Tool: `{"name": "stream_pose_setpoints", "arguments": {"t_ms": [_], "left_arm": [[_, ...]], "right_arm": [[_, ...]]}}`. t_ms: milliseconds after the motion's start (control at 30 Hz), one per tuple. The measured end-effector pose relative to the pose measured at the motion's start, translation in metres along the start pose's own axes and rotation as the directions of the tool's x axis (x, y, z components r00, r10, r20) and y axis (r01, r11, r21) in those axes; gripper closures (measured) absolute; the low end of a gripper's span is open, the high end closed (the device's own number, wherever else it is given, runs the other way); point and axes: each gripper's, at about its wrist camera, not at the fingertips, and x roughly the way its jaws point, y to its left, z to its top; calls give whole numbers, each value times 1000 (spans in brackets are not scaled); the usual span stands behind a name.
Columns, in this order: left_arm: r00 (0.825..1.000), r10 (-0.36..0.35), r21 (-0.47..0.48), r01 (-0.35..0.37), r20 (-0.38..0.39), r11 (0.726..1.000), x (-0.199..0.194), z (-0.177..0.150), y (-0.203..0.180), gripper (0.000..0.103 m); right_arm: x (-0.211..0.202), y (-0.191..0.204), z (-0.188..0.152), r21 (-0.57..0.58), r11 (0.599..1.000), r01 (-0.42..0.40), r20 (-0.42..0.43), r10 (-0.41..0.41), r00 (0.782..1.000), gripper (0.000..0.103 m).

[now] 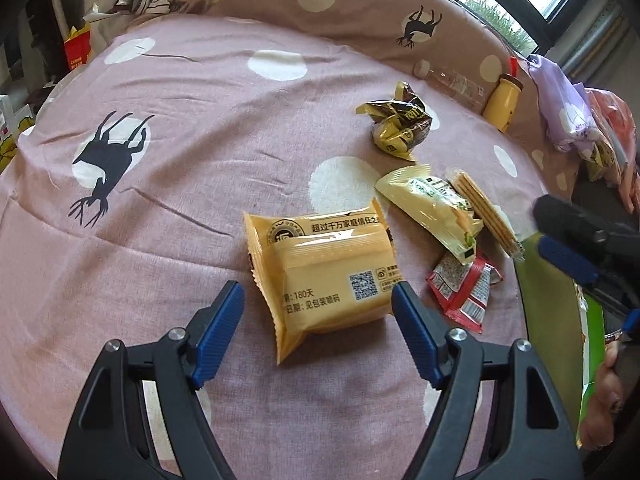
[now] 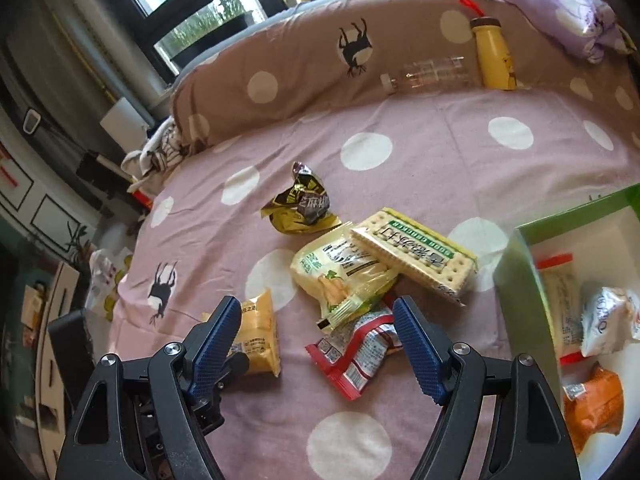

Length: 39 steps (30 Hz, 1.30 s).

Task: Organize snacks
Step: 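Grasp the yellow bread pack with the right gripper and lift it, then carry the yellow bread pack over the green box and open the right gripper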

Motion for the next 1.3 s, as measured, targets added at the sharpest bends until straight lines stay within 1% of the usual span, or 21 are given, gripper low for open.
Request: {"name": "stream_pose_setpoints", "arguments": {"t_ms": [100,200,267,333,367,500,533,567,600,633,667,700,767,867,967,1067,1167,1200,1300], "left_arm": [[1000,17,-4,-17,0,1000,0,0,1,26],[1000,29,-14,-29,-1,999,-1,1,5,26],[999,34,-16,-34,-11,999,0,0,7,26],[999,27,-20,-28,-19,999,3,0,7,26],[1000,18,-25,-18,-17,1000,3,0,8,26],[1000,-10,-40,9,-19,999,5,1,11,27],[1000,-18,-41,17,-19,999,5,1,11,29],[999,-34,-44,33,-20,998,5,2,10,35],[998,-56,-50,55,-23,997,6,2,10,42],[997,-68,-44,67,-29,997,6,2,10,44],[997,-71,-36,70,-26,997,7,3,7,46],[997,-70,-28,69,-22,997,5,2,6,49],[998,-68,-10,68,-18,998,3,1,2,53],[998,-68,15,68,-5,998,-2,-2,-2,58],[997,-70,43,69,19,997,-11,-6,-6,59],[995,-87,79,83,46,993,-24,-11,-14,59],[992,-89,154,75,90,985,-40,-19,-30,59],[989,-98,183,77,107,980,-46,-22,-35,59],[979,-160,241,127,124,962,-60,-33,-47,59]], "right_arm": [[19,7,-4,-1,996,-94,-57,93,994,24],[27,25,-4,-55,991,-118,-79,114,990,24],[33,39,-5,-106,980,-169,-100,158,982,24],[42,45,-6,-115,970,-213,-120,199,973,24],[49,46,-7,-108,968,-226,-135,210,968,25],[71,45,-11,-92,971,-223,-183,204,962,31],[75,44,-11,-84,968,-236,-193,217,957,35],[78,42,-12,-74,967,-243,-193,225,955,36],[81,41,-12,-71,967,-243,-189,226,956,38],[82,38,-12,-63,966,-252,-188,237,953,43],[83,36,-12,-47,963,-264,-189,251,949,46],[83,34,-12,-35,962,-271,-187,260,947,47],[81,34,-14,-42,963,-265,-178,254,951,52],[76,35,-17,-46,965,-259,-167,248,954,53],[65,38,-22,-50,966,-253,-150,243,958,53],[46,37,-27,-54,967,-248,-111,241,964,53],[21,34,-34,-51,969,-242,-63,239,969,53],[11,33,-38,-52,971,-232,-41,230,972,53],[-19,28,-50,-46,980,-192,29,193,981,53]]}}
